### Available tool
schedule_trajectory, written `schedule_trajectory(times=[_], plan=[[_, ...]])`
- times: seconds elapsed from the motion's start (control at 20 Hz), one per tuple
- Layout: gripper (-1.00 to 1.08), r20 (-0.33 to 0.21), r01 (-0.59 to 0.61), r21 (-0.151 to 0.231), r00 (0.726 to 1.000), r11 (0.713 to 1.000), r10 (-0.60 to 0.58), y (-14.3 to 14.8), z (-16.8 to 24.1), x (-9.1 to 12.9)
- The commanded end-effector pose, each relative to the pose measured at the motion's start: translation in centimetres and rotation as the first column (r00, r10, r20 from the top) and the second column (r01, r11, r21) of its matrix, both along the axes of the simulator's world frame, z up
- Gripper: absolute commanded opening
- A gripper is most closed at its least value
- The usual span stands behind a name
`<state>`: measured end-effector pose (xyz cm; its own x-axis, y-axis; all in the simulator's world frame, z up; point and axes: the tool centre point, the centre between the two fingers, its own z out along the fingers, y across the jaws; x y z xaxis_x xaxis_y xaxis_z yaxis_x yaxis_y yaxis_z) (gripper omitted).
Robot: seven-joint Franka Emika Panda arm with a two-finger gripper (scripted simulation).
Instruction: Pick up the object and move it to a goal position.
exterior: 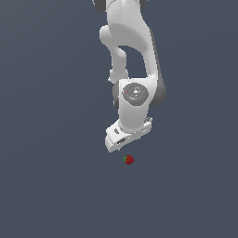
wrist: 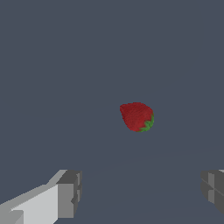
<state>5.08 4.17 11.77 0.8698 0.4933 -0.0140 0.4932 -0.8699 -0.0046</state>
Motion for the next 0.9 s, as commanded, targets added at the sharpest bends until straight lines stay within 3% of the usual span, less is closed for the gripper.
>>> schedule_trajectory(times=[0.0,0.4,0.85], plan=[[1.00,0.003,-0.074,0.000,0.997,0.997,0.074,0.1,-0.9,1.0],[1.00,0.010,-0.246,0.002,0.969,0.969,0.246,0.3,-3.3,3.1],[1.00,0.014,-0.326,0.003,0.945,0.945,0.326,0.3,-4.5,4.1]])
